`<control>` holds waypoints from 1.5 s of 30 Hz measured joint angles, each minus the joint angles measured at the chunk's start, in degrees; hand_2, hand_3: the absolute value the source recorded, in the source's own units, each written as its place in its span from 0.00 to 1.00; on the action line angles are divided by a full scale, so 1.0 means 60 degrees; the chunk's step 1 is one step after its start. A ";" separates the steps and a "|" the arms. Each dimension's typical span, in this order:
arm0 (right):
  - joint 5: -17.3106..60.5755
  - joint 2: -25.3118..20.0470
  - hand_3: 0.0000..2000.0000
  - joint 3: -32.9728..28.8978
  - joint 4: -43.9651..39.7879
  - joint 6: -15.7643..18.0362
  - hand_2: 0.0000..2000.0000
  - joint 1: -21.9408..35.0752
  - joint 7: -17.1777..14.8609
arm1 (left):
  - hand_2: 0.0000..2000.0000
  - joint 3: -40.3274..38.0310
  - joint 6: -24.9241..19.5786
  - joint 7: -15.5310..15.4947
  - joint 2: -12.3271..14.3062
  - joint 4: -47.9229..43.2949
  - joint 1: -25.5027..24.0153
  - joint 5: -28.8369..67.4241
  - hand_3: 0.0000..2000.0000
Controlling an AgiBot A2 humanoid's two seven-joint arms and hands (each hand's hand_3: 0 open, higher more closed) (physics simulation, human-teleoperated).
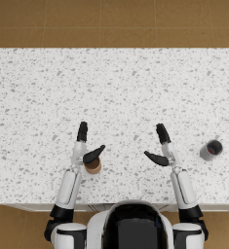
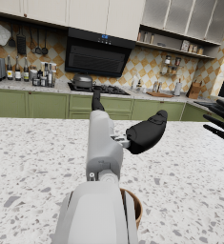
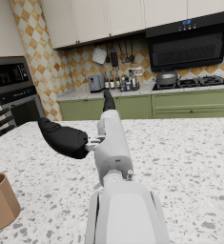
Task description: Pick up two cups and pour the berry on the right into the cup on the left
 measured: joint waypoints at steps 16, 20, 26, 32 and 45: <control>0.0000 0.0000 0.00 0.0000 0.0000 0.0000 0.00 0.0000 0.0000 | 0.00 0.0000 0.0000 0.0000 0.0000 0.0000 0.0000 0.0000 0.00; 0.0000 -0.0048 0.00 0.0152 -0.0107 -0.0463 0.00 -0.0023 0.0469 | 0.00 0.0129 -0.0468 -0.0467 0.0047 0.0102 -0.0026 0.0000 0.00; 0.0294 -0.0063 0.00 -0.0341 0.0016 -0.0886 0.00 -0.0409 0.0897 | 0.00 -0.0249 -0.0896 -0.0894 0.0045 0.0086 -0.0430 0.0593 0.00; 0.2089 -0.0130 0.00 -0.1950 -0.0009 -0.0944 0.00 -0.0868 0.0955 | 0.00 -0.0790 -0.0954 -0.0952 0.0018 0.0045 -0.0926 0.2390 0.00; 0.5031 -0.0615 0.00 -0.5275 0.0173 -0.0952 0.00 -0.1850 0.0964 | 0.00 -0.1331 -0.0963 -0.0961 -0.0357 -0.0776 -0.2997 0.4325 0.00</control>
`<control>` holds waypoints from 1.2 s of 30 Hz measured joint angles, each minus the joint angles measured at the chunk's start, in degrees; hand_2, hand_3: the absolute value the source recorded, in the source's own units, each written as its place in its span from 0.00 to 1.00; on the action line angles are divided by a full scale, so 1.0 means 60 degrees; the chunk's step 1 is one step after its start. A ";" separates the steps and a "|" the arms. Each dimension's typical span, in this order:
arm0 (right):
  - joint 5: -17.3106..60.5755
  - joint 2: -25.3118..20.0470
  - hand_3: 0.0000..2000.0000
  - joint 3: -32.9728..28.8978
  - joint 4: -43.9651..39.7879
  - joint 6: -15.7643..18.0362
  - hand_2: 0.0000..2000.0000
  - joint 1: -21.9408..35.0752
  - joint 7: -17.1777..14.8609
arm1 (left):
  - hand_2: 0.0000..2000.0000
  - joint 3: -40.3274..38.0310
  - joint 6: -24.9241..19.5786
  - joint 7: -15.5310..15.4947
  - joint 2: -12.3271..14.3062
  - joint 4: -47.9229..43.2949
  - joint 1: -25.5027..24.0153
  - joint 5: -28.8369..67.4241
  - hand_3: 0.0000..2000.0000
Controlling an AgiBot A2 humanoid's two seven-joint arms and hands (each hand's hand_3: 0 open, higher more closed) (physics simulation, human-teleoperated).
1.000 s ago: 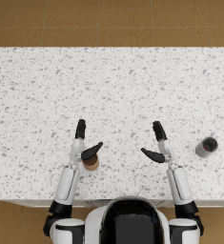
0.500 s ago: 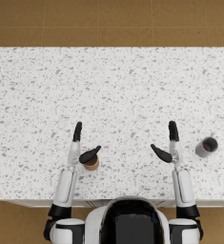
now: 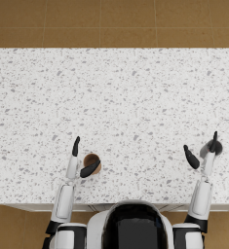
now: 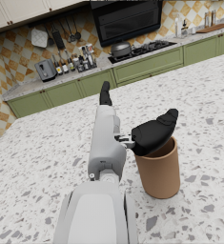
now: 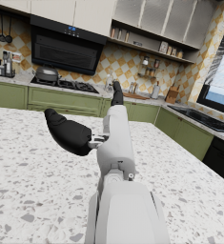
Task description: Pick up two cups and pour the berry on the right into the cup on the left
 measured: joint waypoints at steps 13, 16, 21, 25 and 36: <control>0.0541 -0.0432 0.00 -0.1258 -0.1617 0.0000 0.00 -0.0494 0.0000 | 0.00 0.0209 0.0000 0.0000 -0.0089 0.0439 -0.1112 0.0037 0.00; 0.0546 -0.0463 0.00 -0.1185 -0.2295 0.0000 0.00 -0.0483 0.0000 | 0.00 0.0378 0.0000 0.0000 -0.0039 0.0699 -0.1132 0.0037 0.00; 0.0549 -0.0424 0.00 -0.1246 -0.3522 0.0000 0.00 -0.0263 0.0000 | 0.00 0.0543 0.0000 0.0000 0.0067 0.1129 -0.1103 0.0037 0.00; 0.0548 -0.0407 0.00 -0.1319 -0.4217 0.0000 0.00 -0.0114 0.0000 | 0.00 0.0651 0.0000 0.0000 0.0200 0.1530 -0.0953 0.0036 0.00; 0.0550 -0.0220 0.00 -0.0879 -0.5582 -0.0049 0.00 0.0752 0.0002 | 0.00 0.0758 0.0000 0.0000 0.0568 0.2059 -0.0519 0.0035 0.00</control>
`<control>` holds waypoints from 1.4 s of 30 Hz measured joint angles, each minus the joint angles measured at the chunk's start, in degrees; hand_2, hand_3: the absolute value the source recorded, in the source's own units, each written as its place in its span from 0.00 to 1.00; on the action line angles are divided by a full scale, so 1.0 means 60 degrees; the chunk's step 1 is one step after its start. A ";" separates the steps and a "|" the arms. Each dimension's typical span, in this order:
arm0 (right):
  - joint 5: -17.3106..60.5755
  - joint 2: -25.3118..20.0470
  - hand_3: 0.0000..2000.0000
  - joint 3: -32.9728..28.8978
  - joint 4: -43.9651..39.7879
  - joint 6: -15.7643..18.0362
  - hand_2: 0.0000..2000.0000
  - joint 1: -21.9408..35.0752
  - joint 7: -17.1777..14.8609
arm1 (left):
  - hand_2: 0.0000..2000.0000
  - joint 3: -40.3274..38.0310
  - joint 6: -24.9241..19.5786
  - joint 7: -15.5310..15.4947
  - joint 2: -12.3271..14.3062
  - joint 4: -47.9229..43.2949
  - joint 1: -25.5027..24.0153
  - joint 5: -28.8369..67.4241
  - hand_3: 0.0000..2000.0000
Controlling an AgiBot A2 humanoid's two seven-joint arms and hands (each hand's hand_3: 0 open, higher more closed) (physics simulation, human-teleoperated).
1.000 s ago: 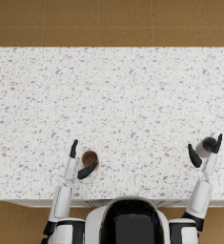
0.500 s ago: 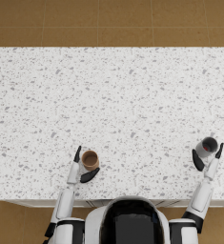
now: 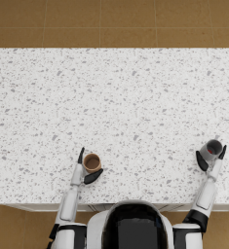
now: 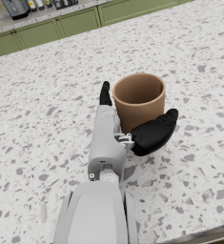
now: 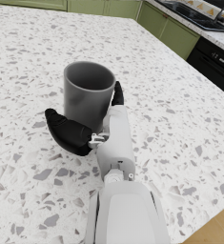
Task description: Pick up two cups and pour the berry on the right into the cup on the left
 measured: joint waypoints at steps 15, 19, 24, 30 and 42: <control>0.0017 0.0309 0.33 0.0299 -0.1355 0.0024 1.00 0.1236 0.0020 | 1.00 0.0027 -0.0335 0.0002 0.0500 0.0747 0.0636 -0.0002 0.33; 0.0022 0.0341 0.64 0.0258 -0.1337 0.0257 1.00 0.1265 0.0003 | 1.00 -0.0009 -0.0804 0.0011 0.0537 0.0679 0.0589 -0.0002 0.64; 0.0008 -0.0015 0.64 0.0618 0.1228 0.0490 1.00 0.0435 0.0028 | 1.00 0.0124 -0.0739 0.0009 0.0710 -0.0310 0.0770 0.0001 0.64; 0.0001 -0.0200 0.64 0.1079 0.3248 0.0622 1.00 0.0145 0.0059 | 1.00 0.0399 -0.0699 0.0001 0.1082 -0.0764 0.1384 0.0000 0.64; 0.0907 -0.0176 0.64 0.3034 0.4862 0.0724 1.00 0.0757 0.0056 | 1.00 0.1232 -0.0481 -0.0025 0.2198 0.0475 0.3365 0.0897 0.64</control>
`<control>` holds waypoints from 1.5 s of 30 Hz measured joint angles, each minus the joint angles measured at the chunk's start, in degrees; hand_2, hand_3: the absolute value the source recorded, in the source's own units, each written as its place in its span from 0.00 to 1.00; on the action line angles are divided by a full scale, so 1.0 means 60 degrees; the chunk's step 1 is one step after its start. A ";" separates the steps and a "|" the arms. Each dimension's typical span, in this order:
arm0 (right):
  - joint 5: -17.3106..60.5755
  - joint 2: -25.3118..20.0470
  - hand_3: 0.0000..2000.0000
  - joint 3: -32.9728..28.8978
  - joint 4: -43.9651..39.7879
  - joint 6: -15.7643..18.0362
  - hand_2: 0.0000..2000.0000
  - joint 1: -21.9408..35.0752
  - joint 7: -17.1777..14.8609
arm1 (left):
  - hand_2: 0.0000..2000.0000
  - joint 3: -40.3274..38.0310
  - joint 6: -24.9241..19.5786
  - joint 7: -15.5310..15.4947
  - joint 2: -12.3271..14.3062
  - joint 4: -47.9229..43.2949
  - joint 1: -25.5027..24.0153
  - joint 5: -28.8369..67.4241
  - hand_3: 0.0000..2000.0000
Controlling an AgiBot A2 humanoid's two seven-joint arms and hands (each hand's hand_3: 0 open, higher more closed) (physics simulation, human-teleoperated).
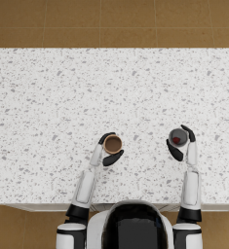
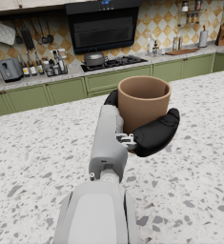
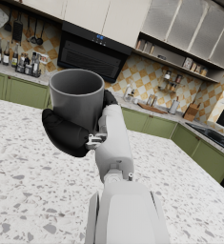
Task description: Pick up two cups and pour the berry on the right into the cup on the left
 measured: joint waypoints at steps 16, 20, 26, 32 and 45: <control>0.4893 -0.0361 0.64 0.1962 0.1012 0.0118 1.00 0.1290 0.0004 | 1.00 0.0881 0.0091 -0.0013 0.0638 0.0657 0.0891 0.1666 0.64; 0.6122 -0.0481 0.64 0.2310 0.1197 0.0142 1.00 0.1478 0.0003 | 1.00 0.1017 0.0095 -0.0004 0.0768 0.0983 0.1071 0.1673 0.64; 0.7966 -0.0669 0.64 0.2664 0.1596 0.0161 1.00 0.1708 0.0011 | 1.00 0.1209 0.0078 -0.0002 0.0879 0.1191 0.1179 0.1676 0.64; 0.9809 -0.0789 0.64 0.2763 0.1883 0.0166 1.00 0.1795 0.0017 | 1.00 0.1293 0.0076 -0.0004 0.0960 0.1398 0.1245 0.1675 0.64; 1.3367 -0.0916 0.64 0.3186 0.2598 0.0191 1.00 0.1656 0.0027 | 1.00 0.2046 0.0073 0.0007 0.0490 0.1492 0.1610 0.1679 0.64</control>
